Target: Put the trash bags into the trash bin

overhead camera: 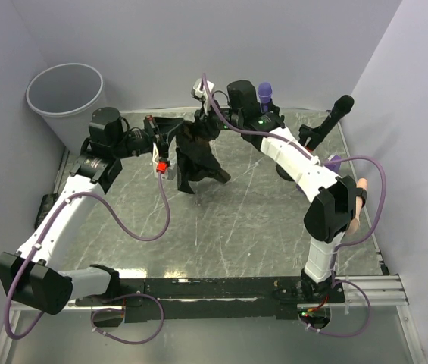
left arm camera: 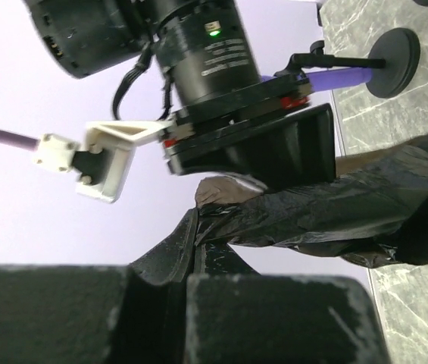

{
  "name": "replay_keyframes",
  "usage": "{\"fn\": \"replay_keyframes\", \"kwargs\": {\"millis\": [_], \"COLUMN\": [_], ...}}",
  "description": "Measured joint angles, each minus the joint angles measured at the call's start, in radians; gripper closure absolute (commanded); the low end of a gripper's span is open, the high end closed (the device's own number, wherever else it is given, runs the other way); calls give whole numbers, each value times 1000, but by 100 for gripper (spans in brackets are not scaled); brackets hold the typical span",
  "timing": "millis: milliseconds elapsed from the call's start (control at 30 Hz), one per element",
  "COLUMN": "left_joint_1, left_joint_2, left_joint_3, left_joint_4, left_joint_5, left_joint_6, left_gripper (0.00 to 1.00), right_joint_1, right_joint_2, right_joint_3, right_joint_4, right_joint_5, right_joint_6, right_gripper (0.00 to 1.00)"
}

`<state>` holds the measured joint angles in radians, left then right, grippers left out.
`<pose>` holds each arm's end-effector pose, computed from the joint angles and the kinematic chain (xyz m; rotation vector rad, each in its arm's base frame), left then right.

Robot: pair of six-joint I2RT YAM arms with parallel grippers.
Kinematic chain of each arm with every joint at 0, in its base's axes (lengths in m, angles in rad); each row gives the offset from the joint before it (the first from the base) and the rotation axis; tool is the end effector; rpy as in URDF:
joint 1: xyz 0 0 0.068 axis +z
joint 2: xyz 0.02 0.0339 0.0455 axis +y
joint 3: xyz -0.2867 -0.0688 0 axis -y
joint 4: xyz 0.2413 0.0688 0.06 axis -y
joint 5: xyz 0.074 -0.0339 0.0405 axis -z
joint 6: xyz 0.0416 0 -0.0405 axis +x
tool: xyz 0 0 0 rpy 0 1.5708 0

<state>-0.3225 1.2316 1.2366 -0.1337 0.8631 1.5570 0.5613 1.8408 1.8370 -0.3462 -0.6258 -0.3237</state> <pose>0.2421 -0.1142 0.4321 1.6082 0.4046 0.2047 0.3588 0.2544 0.4120 -1.1870 1.5135 0.7582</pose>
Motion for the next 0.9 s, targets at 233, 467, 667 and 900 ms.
{"fn": "replay_keyframes", "kwargs": {"millis": [233, 467, 667, 900], "left_joint_1": [0, -1, 20, 17], "left_joint_2": [-8, 31, 366, 541], "left_joint_3": [0, -20, 246, 465], "left_joint_4": [24, 104, 152, 68], "left_joint_5": [-39, -145, -388, -659], "left_joint_6": [-30, -130, -378, -851], "left_gripper": [99, 68, 29, 17], "right_joint_1": [-68, -161, -218, -219], "right_joint_2": [0, -57, -173, -222], "right_joint_3": [-40, -121, -164, -197], "right_joint_4": [-3, -27, -66, -29], "right_joint_5": [38, -98, -105, 51], "right_joint_6": [-46, -23, 202, 520], "right_gripper": [100, 100, 100, 100]}}
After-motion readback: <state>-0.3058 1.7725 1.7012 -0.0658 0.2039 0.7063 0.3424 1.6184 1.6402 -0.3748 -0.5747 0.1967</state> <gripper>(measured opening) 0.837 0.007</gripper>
